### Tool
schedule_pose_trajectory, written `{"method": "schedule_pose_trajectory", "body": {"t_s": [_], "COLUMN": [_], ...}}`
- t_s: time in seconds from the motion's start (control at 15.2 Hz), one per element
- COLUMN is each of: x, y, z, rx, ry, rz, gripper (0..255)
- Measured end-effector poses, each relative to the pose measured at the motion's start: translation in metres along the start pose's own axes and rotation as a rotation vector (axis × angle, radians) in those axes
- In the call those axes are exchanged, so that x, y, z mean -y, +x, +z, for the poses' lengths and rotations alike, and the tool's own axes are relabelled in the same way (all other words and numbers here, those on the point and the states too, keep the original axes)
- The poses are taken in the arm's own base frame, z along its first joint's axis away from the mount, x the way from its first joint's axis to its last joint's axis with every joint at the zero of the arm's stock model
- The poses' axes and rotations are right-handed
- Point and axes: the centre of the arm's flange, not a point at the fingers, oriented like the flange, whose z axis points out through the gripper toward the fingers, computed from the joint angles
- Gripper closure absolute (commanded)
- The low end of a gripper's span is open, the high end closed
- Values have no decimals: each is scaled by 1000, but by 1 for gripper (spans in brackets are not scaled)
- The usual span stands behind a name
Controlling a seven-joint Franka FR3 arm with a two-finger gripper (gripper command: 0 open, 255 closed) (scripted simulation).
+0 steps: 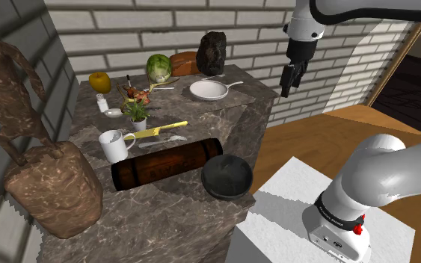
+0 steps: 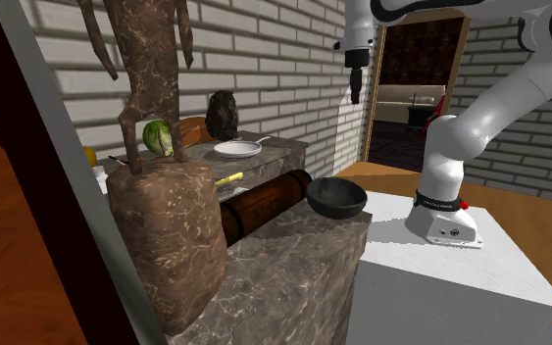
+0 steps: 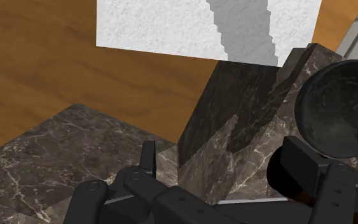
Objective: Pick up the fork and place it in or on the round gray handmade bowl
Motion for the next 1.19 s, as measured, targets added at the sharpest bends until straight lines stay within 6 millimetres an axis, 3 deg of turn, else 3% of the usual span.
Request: {"method": "schedule_pose_trajectory", "body": {"t_s": [0.2,0.79,1.19], "x": [4,31,68], "y": [14,118,186], "z": [6,50,85], "rx": [3,20,31], "ry": [2,15,25], "rz": [-24,-196,-313], "gripper": [0,0,0]}}
